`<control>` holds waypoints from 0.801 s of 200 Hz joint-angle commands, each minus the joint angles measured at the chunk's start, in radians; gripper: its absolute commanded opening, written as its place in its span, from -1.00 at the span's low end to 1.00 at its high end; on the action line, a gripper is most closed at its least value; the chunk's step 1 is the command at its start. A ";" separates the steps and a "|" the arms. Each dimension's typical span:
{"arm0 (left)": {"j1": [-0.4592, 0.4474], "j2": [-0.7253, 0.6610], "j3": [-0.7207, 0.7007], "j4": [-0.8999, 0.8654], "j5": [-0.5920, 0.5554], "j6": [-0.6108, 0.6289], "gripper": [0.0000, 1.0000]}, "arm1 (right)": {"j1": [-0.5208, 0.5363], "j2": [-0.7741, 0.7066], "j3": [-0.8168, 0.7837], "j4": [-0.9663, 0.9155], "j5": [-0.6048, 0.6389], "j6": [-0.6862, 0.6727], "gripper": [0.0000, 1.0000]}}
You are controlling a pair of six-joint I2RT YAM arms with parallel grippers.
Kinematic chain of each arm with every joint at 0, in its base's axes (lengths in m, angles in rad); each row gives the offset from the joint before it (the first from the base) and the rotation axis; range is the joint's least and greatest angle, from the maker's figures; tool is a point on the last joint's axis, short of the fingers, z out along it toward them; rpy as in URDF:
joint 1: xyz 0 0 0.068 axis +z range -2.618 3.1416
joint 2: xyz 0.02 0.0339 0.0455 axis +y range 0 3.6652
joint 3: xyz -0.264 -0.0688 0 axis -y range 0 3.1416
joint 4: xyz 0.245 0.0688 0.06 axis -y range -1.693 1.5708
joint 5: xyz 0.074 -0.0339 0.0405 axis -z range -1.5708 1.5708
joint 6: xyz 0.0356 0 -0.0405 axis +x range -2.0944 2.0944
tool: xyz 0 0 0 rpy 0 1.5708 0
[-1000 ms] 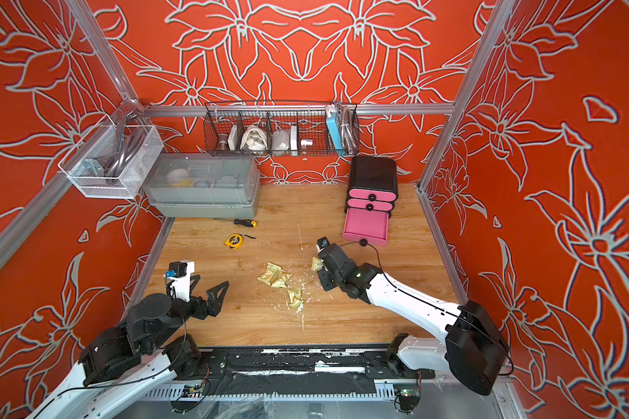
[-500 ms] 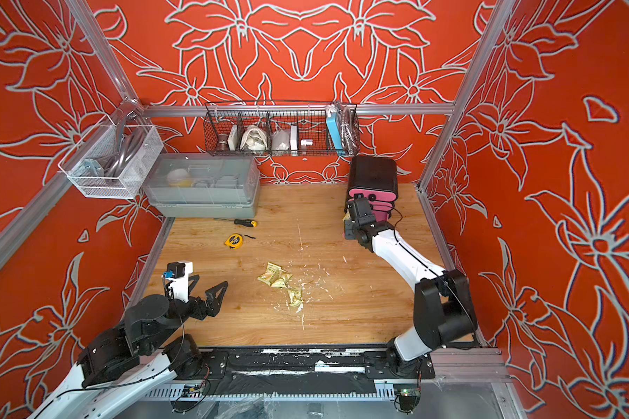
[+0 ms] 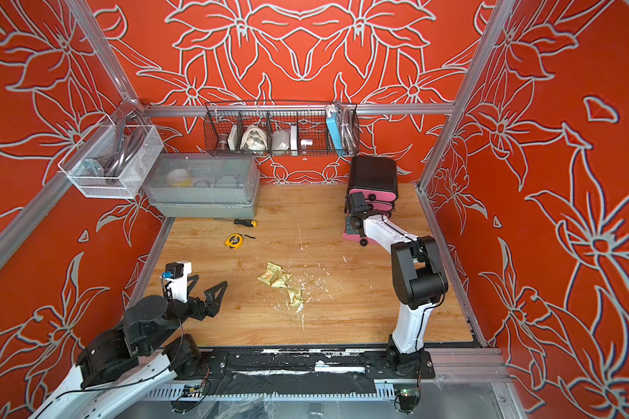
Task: Place the cookies into the drawer by color
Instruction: Place the cookie in the drawer.
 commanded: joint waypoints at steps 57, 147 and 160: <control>0.004 -0.016 -0.011 0.019 -0.001 0.007 0.99 | -0.006 -0.137 0.016 -0.033 -0.138 0.030 -0.18; 0.003 -0.015 -0.010 0.017 -0.004 0.008 0.99 | 0.240 -0.529 -0.221 -0.026 -0.447 0.089 -0.20; 0.003 -0.015 -0.010 0.017 -0.004 0.008 0.99 | 0.302 -0.550 -0.265 -0.030 -0.464 0.112 -0.20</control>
